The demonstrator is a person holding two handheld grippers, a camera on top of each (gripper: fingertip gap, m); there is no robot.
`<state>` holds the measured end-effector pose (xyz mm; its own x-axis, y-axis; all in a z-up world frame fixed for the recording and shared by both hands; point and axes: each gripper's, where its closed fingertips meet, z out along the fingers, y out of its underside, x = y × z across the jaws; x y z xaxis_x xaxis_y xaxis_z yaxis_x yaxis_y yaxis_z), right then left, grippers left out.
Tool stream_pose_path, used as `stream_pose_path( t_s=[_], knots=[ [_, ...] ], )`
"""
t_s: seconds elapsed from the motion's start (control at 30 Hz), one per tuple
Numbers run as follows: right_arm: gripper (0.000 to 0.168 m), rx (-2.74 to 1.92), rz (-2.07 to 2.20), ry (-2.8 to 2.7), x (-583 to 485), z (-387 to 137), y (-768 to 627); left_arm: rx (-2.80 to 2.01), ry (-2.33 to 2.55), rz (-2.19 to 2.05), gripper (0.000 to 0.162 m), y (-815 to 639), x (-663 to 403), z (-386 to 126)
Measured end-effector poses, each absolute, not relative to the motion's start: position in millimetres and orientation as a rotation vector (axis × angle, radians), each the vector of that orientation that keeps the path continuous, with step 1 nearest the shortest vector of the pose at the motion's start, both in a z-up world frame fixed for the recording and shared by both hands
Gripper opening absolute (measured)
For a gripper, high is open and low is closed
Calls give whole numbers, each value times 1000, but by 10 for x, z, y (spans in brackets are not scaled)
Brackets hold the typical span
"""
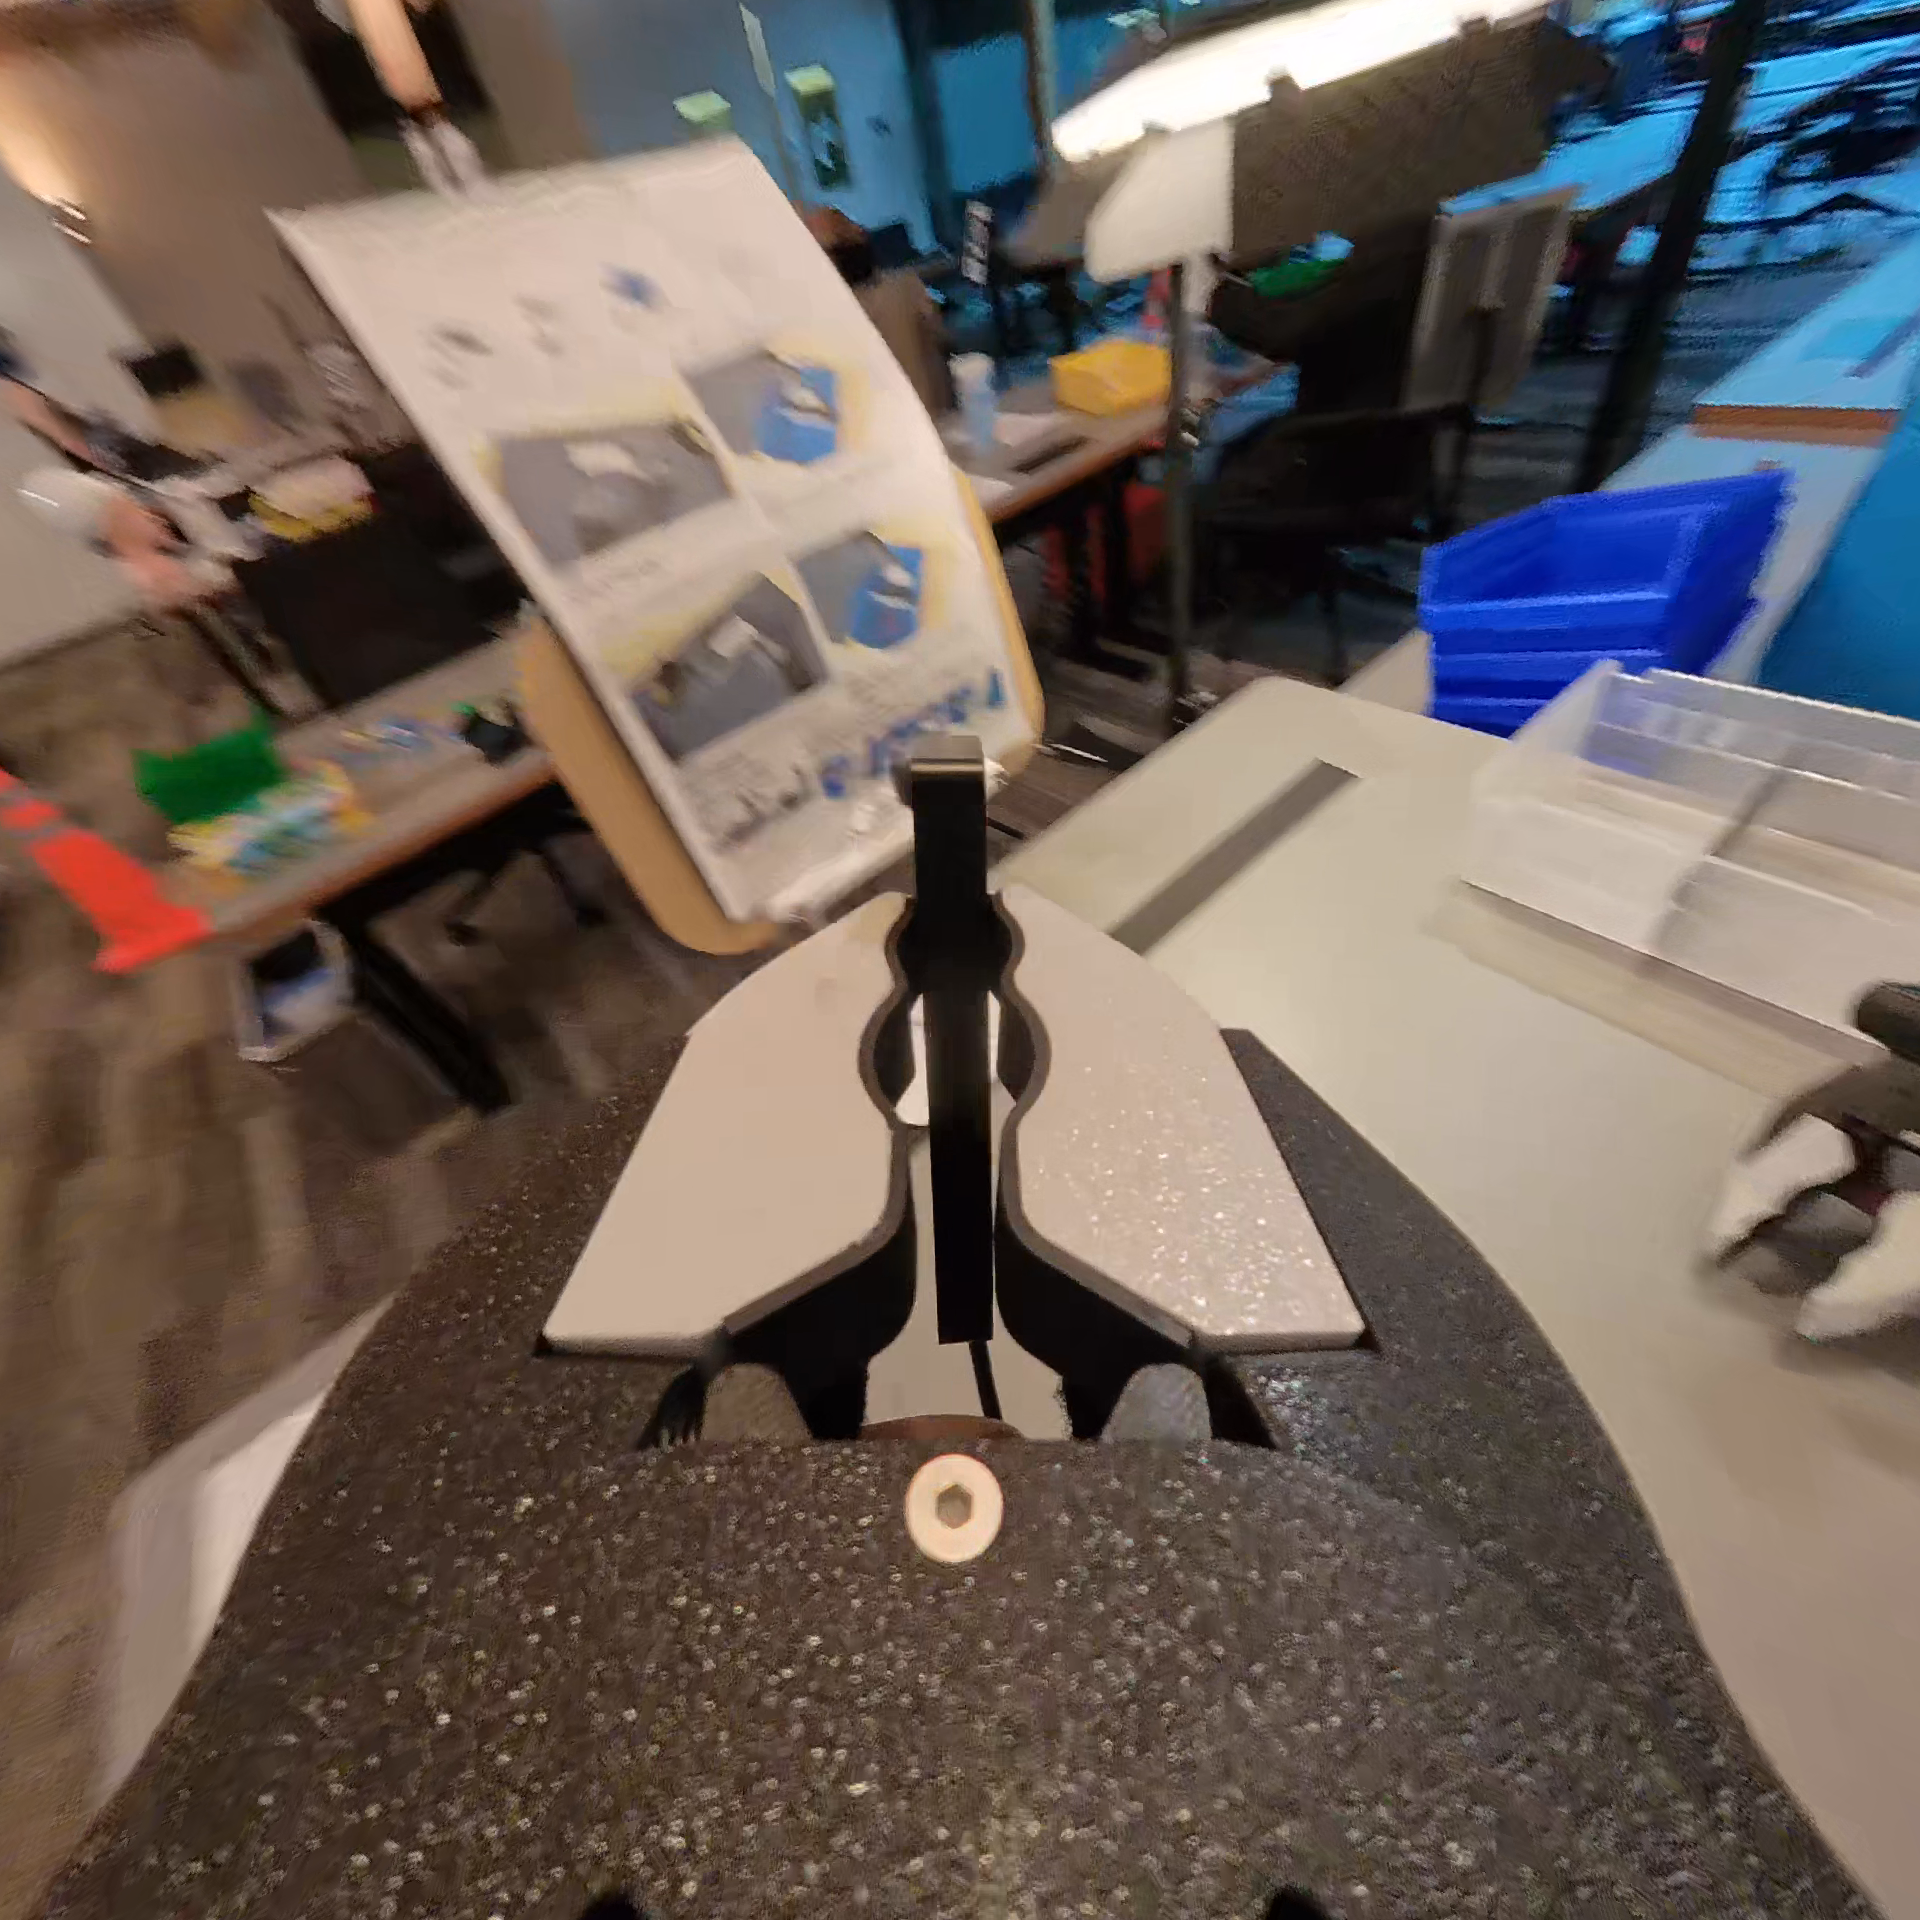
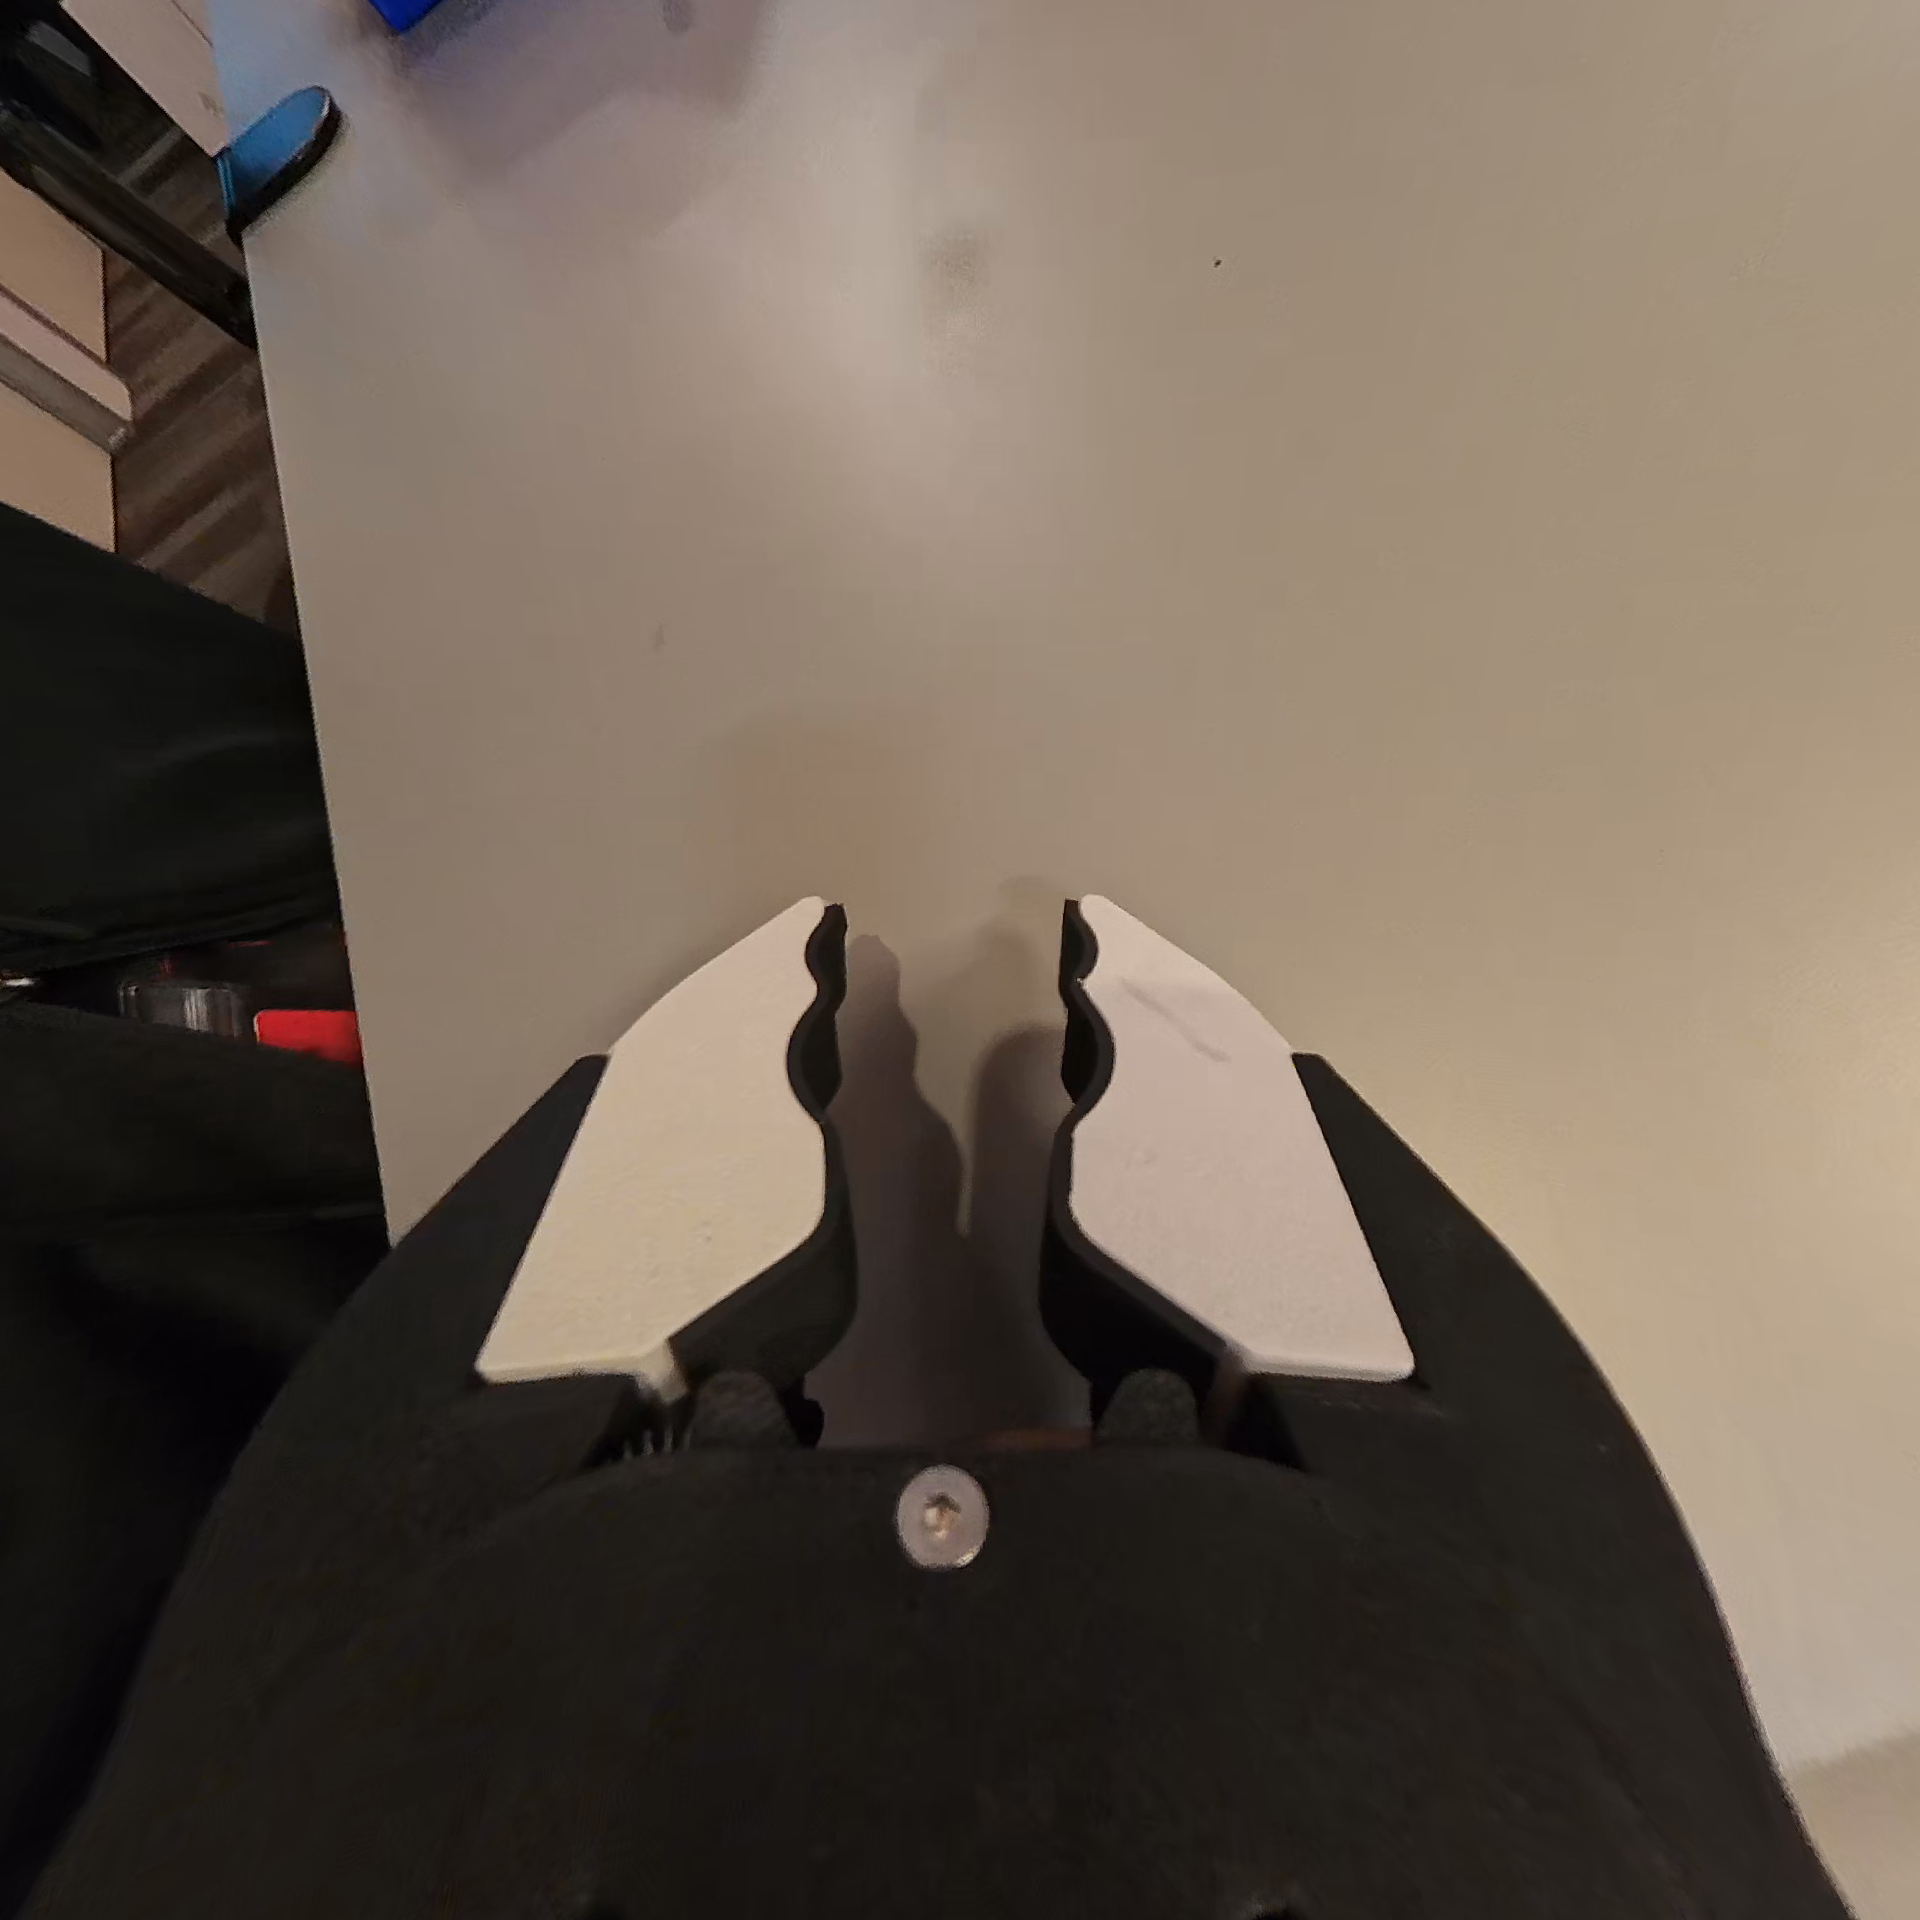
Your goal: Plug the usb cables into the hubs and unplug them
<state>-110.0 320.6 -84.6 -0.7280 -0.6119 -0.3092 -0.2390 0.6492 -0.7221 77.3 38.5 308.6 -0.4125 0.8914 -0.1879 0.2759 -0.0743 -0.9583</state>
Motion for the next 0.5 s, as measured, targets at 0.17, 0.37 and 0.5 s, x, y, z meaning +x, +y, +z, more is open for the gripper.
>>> stream_pose_path(
  t_s=[0.17, 0.37, 0.5],
  knots=[
    [38, -638, -1002, 2333, -1111, -703, 3010, -1269, -1608, 1081, 10, 644, 37, 1988],
    [37, -652, -1316, 2320, -1180, -177, 2536, -1160, -1399, 614, 11, 1207, -657, 1063],
    [37, -601, -1493, 2264, -1236, 203, 2200, -1097, -1362, 367, 10, 1465, -877, 481]
  ],
)
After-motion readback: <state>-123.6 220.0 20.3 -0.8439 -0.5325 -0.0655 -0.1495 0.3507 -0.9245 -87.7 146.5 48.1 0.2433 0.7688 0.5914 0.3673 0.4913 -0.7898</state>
